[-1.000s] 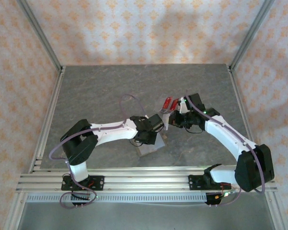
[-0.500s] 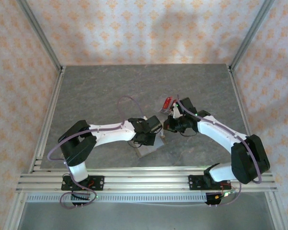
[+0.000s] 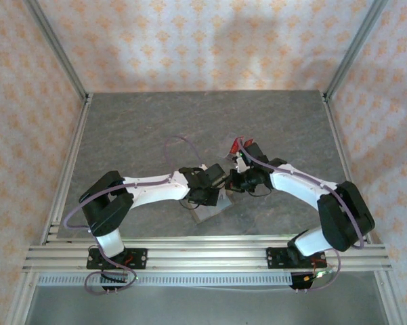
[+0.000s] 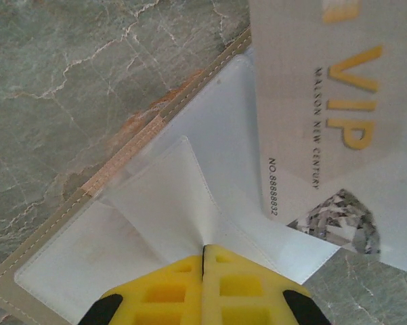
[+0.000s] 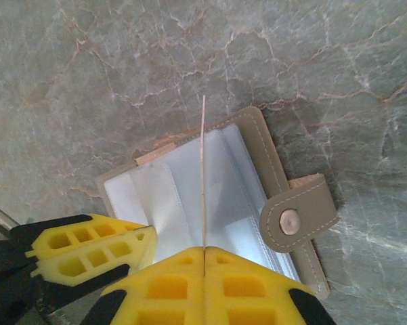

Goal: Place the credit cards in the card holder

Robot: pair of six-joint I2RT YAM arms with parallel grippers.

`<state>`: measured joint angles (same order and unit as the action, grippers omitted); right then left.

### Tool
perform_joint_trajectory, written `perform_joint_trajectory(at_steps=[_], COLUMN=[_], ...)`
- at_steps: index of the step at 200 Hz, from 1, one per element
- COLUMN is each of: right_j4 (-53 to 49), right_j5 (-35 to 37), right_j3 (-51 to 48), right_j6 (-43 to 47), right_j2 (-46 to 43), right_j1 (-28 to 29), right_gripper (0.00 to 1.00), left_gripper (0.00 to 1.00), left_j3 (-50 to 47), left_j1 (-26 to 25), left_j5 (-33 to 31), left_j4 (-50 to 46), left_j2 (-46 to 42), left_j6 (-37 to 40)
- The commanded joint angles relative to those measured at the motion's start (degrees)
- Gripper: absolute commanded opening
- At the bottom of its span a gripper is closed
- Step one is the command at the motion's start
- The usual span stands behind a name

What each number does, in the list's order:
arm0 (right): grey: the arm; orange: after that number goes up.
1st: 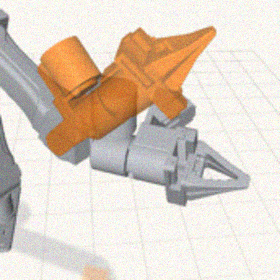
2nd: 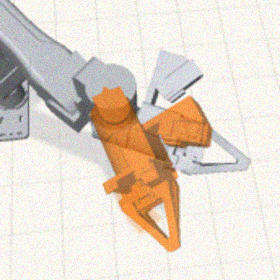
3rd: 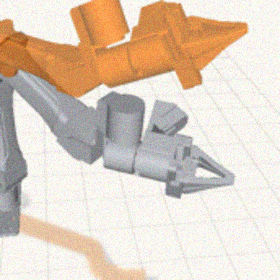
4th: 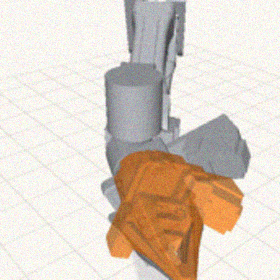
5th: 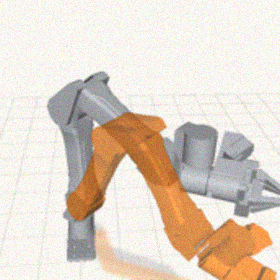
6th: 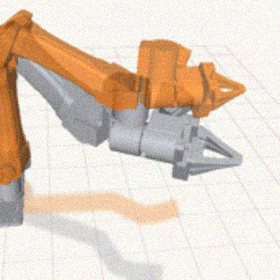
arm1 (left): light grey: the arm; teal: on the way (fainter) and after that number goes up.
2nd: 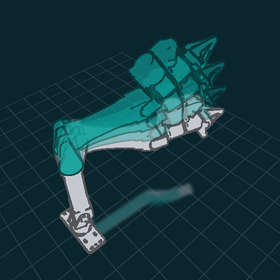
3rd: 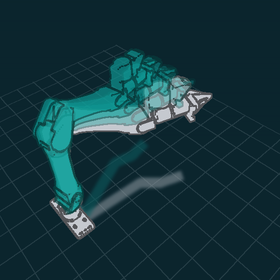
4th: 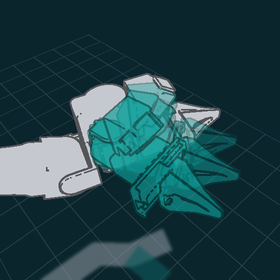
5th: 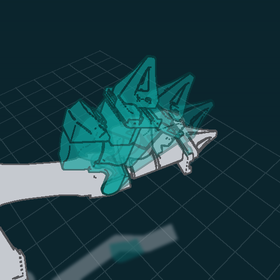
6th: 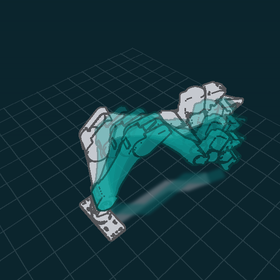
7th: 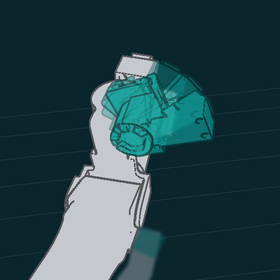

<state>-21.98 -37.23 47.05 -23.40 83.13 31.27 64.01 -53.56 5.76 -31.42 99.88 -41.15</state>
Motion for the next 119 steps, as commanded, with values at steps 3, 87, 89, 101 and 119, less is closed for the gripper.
perform_joint_trajectory(at_steps=[3,87,89,101,119], right_j4=[0.5,1.0,1.0,1.1,0.6], right_j5=[2.3,1.2,1.2,1.2,1.8], right_j3=[-1.0,-1.5,-1.5,-1.5,-1.1], right_j6=[-0.5,-0.8,-0.8,-0.8,-0.7], right_j2=[0.3,0.6,0.6,0.9,1.4], right_j1=[0.3,0.6,0.6,0.6,0.6], right_gripper=[0.00,0.00,0.00,0.00,0.00], left_gripper=[0.00,0.03,0.03,0.04,0.06], left_j3=[-1.3,-1.8,-1.9,-2.2,-2.8], left_j1=[0.2,-0.2,-0.4,-0.4,-0.5], left_j5=[-1.1,-3.7,-3.8,-4.4,-4.8], left_j4=[0.1,-1.0,-1.1,-1.2,-1.4], left_j2=[-1.3,-1.4,-1.5,-2.0,-2.7], left_j6=[-0.5,-0.3,-0.3,-0.3,-0.3])
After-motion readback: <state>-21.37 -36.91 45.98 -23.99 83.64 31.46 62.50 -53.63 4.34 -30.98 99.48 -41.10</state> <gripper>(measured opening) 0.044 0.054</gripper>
